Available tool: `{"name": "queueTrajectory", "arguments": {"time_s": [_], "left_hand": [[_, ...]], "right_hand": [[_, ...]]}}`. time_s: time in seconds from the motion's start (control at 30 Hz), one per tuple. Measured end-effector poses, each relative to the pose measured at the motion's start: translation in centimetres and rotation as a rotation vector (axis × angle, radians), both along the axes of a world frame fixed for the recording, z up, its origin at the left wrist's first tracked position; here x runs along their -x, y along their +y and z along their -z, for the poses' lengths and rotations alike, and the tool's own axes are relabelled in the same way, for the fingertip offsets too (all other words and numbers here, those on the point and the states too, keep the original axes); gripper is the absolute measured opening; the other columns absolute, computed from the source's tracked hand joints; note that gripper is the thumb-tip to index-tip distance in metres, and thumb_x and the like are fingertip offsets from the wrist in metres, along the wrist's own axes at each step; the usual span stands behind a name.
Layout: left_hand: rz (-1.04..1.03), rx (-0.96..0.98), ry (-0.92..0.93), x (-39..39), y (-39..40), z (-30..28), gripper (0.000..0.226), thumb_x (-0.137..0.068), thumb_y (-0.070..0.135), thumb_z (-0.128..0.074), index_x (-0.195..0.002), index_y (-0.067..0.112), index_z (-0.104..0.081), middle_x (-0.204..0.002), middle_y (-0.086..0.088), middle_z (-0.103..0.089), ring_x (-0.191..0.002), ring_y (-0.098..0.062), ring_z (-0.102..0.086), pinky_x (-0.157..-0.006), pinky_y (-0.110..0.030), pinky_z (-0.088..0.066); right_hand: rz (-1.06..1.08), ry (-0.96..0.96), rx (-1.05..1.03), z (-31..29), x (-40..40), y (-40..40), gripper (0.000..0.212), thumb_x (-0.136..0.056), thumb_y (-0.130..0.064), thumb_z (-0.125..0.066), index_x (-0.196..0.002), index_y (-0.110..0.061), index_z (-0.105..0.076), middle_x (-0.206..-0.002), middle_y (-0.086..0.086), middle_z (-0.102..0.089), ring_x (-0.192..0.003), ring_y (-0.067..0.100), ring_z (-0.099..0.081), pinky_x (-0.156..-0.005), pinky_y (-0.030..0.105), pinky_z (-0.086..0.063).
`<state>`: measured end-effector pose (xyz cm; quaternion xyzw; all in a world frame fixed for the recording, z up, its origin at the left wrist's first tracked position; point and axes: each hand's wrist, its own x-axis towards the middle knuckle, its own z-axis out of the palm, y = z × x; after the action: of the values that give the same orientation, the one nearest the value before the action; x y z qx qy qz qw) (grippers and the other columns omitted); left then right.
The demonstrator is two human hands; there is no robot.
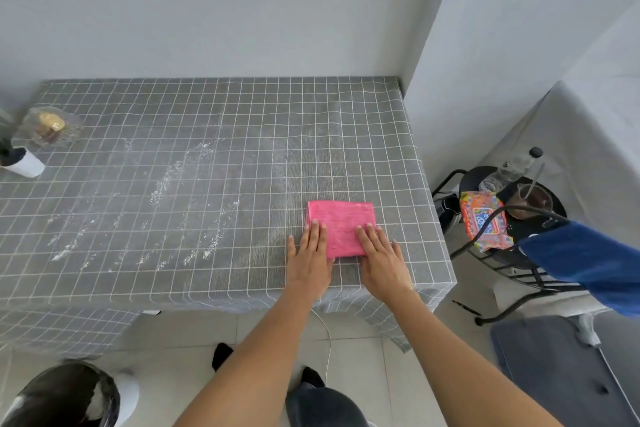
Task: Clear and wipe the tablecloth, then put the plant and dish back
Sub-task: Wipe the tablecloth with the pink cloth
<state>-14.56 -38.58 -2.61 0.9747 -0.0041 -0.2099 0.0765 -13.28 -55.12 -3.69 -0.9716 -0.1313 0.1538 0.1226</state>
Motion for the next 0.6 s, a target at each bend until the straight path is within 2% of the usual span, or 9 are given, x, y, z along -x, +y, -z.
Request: {"name": "queueTrajectory", "arguments": {"time_s": [0.23,0.43,0.6], "left_hand": [[-0.004,-0.042,-0.078,-0.7,0.0,-0.9,0.072,-0.097,0.008,-0.042,-0.151,0.008,0.007,-0.16,-0.011,0.007,-0.148,-0.025,-0.001,-0.119,-0.051,-0.004],[-0.042,-0.049,-0.207,-1.8,1.5,-2.9,0.077,-0.093,0.0,-0.045,-0.151,0.007,0.005,-0.16,-0.012,0.005,-0.148,-0.026,-0.002,-0.117,-0.049,0.002],[-0.088,-0.084,-0.27,-2.6,5.2,-5.5,0.077,-0.095,0.005,-0.047,-0.151,0.008,0.006,-0.16,-0.01,0.006,-0.148,-0.023,0.001,-0.116,-0.049,0.005]], "right_hand": [[-0.003,-0.031,-0.013,-1.2,-0.3,0.2,0.061,-0.101,-0.014,-0.03,-0.153,-0.018,0.001,-0.161,0.001,-0.001,-0.148,0.02,0.004,-0.118,0.04,0.003],[-0.015,-0.089,0.003,-3.5,-1.7,1.8,0.059,-0.102,-0.016,-0.027,-0.153,-0.015,0.003,-0.161,0.004,0.001,-0.148,0.02,0.006,-0.12,0.039,0.0],[-0.073,-0.172,-0.042,-6.5,-3.9,5.5,0.058,-0.102,-0.016,-0.028,-0.154,-0.015,-0.001,-0.162,0.004,-0.002,-0.149,0.019,0.005,-0.119,0.04,-0.001]]}}
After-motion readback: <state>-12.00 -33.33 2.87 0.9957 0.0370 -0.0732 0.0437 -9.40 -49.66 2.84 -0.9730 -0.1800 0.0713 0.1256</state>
